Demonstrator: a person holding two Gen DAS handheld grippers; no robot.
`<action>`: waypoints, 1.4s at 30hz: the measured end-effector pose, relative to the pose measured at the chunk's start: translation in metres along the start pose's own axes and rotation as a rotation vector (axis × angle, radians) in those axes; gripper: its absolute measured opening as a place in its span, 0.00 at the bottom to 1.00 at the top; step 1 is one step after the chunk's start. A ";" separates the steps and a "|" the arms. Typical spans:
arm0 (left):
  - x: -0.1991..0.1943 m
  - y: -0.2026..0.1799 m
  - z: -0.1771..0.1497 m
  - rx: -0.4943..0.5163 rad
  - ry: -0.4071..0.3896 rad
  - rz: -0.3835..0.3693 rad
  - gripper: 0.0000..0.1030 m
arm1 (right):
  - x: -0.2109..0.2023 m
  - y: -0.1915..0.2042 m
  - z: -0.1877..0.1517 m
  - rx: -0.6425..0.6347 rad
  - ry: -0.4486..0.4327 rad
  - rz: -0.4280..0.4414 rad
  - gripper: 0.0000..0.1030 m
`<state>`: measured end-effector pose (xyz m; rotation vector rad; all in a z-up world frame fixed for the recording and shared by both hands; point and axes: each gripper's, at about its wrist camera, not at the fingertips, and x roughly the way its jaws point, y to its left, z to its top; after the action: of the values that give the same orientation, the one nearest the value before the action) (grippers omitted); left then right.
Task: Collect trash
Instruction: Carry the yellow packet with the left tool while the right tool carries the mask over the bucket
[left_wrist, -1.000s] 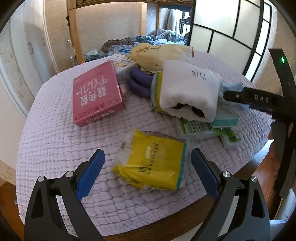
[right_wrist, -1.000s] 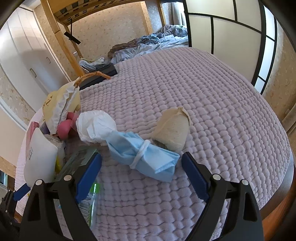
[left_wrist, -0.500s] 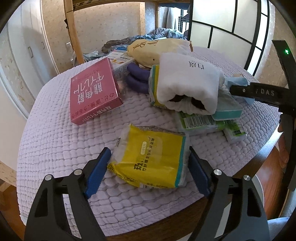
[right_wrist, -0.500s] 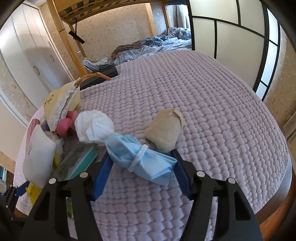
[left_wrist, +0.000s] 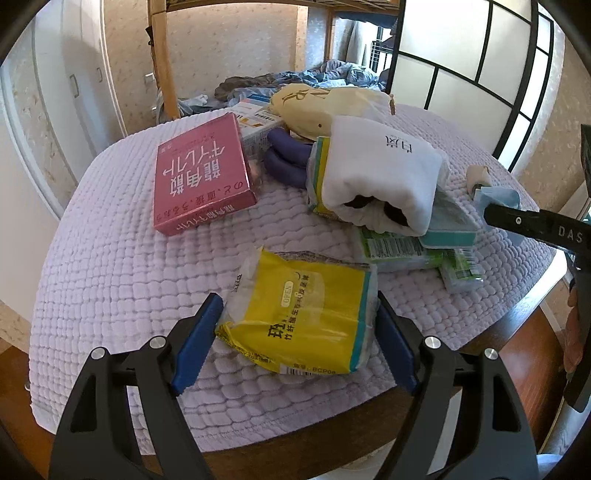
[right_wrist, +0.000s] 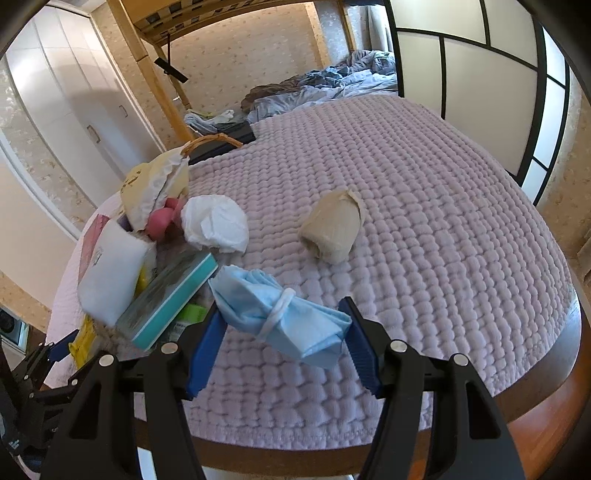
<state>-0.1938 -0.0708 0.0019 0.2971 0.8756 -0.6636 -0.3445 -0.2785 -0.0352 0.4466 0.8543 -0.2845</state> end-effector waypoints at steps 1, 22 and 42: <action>0.000 -0.001 0.000 -0.001 0.002 0.003 0.79 | -0.003 0.000 -0.002 -0.009 0.001 0.002 0.59; -0.024 -0.006 -0.011 -0.062 0.031 0.032 0.79 | -0.051 0.012 -0.047 -0.141 0.060 0.084 0.59; -0.045 -0.018 -0.033 -0.069 0.079 0.047 0.79 | -0.100 0.044 -0.107 -0.195 0.092 0.123 0.59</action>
<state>-0.2465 -0.0495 0.0175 0.2822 0.9622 -0.5796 -0.4596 -0.1821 -0.0068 0.3301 0.9303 -0.0659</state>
